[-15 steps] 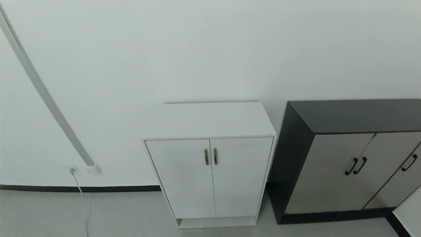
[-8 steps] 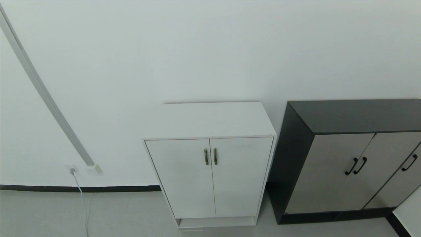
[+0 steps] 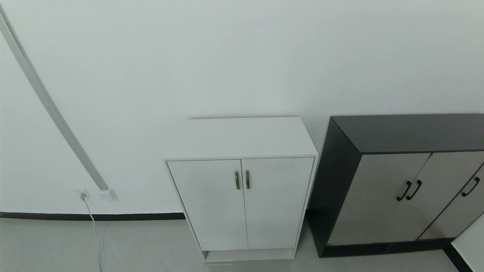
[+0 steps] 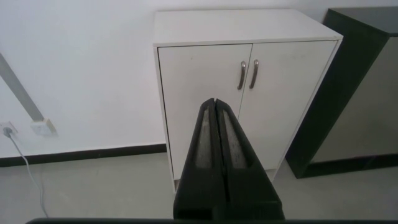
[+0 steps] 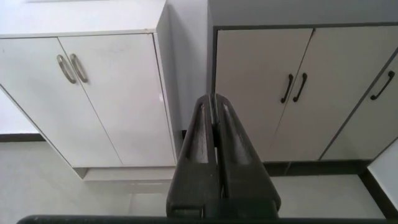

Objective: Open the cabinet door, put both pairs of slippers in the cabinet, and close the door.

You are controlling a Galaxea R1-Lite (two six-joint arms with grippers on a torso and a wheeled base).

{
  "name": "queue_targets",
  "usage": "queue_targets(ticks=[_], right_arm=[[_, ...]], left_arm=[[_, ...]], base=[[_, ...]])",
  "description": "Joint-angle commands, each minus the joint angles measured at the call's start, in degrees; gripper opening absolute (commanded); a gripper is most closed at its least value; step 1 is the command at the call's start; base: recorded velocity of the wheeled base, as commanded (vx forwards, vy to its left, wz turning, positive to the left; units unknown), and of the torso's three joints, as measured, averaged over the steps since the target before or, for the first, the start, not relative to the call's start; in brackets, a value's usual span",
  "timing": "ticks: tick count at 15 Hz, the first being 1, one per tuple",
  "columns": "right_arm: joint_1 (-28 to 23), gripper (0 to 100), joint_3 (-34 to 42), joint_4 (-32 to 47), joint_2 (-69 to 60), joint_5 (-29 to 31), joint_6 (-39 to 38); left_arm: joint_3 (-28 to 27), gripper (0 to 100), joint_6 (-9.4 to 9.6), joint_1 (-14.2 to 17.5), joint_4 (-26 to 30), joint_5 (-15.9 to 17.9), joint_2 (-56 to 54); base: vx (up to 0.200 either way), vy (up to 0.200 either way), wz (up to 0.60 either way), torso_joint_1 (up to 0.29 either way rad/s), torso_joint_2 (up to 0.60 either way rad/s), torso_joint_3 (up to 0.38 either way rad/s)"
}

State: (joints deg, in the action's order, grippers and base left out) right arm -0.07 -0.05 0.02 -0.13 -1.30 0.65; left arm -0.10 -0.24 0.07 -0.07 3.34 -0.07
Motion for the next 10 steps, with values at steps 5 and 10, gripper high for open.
queue_targets(ticks=[5,10], right_arm=[[0.0,0,0.0,0.0,0.1,-0.1,0.0],[0.0,0,0.0,0.0,0.1,-0.1,0.0]], left_arm=[[0.0,0,-0.02,0.0,0.0,0.0,0.1],[0.0,0,-0.02,0.0,0.0,0.0,0.1]], base=[[0.0,0.0,0.0,0.0,0.0,0.0],[0.0,0.0,0.0,0.0,0.0,0.0]])
